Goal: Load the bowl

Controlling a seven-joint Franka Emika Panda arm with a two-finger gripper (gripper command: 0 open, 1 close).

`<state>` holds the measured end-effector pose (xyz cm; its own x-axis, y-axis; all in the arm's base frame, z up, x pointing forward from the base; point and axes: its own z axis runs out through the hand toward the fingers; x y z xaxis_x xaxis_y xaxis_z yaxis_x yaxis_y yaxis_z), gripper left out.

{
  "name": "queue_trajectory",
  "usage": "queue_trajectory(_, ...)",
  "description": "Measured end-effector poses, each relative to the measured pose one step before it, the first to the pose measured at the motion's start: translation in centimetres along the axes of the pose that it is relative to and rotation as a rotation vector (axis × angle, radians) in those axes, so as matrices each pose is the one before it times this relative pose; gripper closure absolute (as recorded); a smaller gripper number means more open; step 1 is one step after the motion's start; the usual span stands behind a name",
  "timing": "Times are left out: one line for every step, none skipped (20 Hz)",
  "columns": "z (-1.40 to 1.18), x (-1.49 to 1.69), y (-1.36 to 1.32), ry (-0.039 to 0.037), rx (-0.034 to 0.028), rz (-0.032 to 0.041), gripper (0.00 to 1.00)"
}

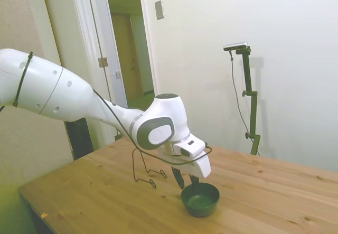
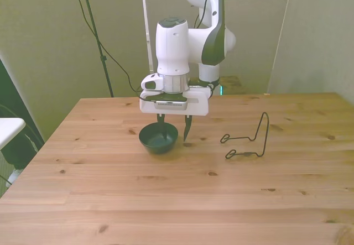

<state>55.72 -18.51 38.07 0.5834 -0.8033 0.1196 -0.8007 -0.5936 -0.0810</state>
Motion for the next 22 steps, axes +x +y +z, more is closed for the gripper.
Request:
queue_trajectory(-0.055,0.025,-0.023,-0.00018,-0.00007,0.00123,1.0)
queue_trajectory(-0.057,0.032,-0.025,0.00068,0.00051,0.00137,1.0)
queue_trajectory(-0.048,0.025,-0.018,0.00047,0.00035,0.00086,1.0)
queue_trajectory(-0.044,0.02,-0.015,0.00033,0.00027,0.00094,1.0)
queue_trajectory(-0.03,0.01,-0.007,0.00002,0.00007,0.00086,1.0)
queue_trajectory(-0.009,0.001,0.0,-0.00011,-0.00005,0.00066,1.0)
queue_trajectory(0.002,-0.002,0.001,-0.00015,-0.00011,0.00072,1.0)
queue_trajectory(0.003,-0.003,-0.001,-0.00015,-0.00008,0.00076,1.0)
queue_trajectory(0.008,-0.019,-0.012,-0.00056,-0.00029,0.00085,1.0)
queue_trajectory(0.017,-0.039,-0.031,-0.00072,-0.00029,0.00081,1.0)
queue_trajectory(0.018,-0.043,-0.041,-0.00056,-0.00014,0.00034,1.0)
queue_trajectory(0.019,-0.048,-0.048,-0.00048,-0.00011,0.00025,1.0)
queue_trajectory(-0.009,-0.009,-0.019,0.00012,0.00018,0.00069,1.0)
queue_trajectory(-0.009,0.003,-0.005,0.00016,0.00013,0.00074,1.0)
queue_trajectory(-0.006,0.001,0.0,0.00008,0.00007,0.00069,1.0)
queue_trajectory(-0.002,0.001,0.0,0.00003,0.00002,0.00061,1.0)
queue_trajectory(-0.001,0.0,-0.001,0.00001,0.00001,0.00041,1.0)
queue_trajectory(-0.003,-0.002,-0.003,0.00002,0.00004,0.0001,1.0)
queue_trajectory(-0.021,-0.023,-0.031,0.00013,0.00039,-0.00063,1.0)
queue_trajectory(-0.064,-0.103,-0.113,-0.00186,0.00223,-0.00074,1.0)
queue_trajectory(-0.195,-0.263,-0.24,-0.01,0.00745,0.00213,1.0)
queue_trajectory(-0.462,-0.407,-0.335,-0.01557,0.01509,0.00357,1.0)
